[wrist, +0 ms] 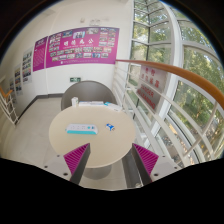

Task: Unplug charger

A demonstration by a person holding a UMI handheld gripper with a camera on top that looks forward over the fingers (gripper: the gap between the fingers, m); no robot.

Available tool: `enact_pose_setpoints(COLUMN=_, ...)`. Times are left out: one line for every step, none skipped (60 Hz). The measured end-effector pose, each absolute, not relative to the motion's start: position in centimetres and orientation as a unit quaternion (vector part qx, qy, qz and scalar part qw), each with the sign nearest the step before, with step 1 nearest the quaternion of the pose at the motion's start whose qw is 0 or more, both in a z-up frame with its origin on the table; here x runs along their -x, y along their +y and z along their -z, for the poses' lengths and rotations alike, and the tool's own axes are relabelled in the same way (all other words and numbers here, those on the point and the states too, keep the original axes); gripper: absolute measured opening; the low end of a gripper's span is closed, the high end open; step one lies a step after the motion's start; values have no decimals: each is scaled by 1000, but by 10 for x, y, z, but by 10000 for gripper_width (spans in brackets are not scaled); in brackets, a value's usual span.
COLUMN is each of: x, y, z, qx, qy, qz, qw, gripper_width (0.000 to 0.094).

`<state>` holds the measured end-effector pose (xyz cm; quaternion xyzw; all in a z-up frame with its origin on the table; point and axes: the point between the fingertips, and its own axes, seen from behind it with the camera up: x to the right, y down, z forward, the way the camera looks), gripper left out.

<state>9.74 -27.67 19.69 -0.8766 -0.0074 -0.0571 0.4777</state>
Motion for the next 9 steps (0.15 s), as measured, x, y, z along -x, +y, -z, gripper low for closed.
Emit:
enact_pose_setpoints(x=-95, y=-281, z=-197, qx=877, qy=-8, qz=58, qw=477, gripper_width=854)
enact_pose_setpoints(x=-96, y=-283, z=-197, qx=877, qy=-7, qz=57, qw=477, gripper_width=854)
enact_pose_setpoints(x=-96, y=-285, z=-198, qx=877, qy=-7, qz=58, qw=477, gripper_width=854)
enact_pose_setpoints(x=-96, y=-287, z=-198, qx=877, qy=-7, qz=59, qw=477, gripper_width=856)
enact_pose_setpoints(x=-96, y=-288, z=-199, qx=876, qy=-7, qz=60, qw=478, gripper_width=855)
enact_pose_setpoints(x=-96, y=-289, z=-200, qx=876, qy=-7, qz=61, qw=479, gripper_width=855)
enact_pose_setpoints(x=-96, y=-290, z=-200, qx=875, qy=-8, qz=61, qw=479, gripper_width=855)
enact_pose_setpoints(x=-96, y=-290, z=-200, qx=876, qy=-9, qz=61, qw=479, gripper_width=854)
enact_pose_setpoints(x=-95, y=-290, z=-199, qx=876, qy=-11, qz=61, qw=478, gripper_width=853)
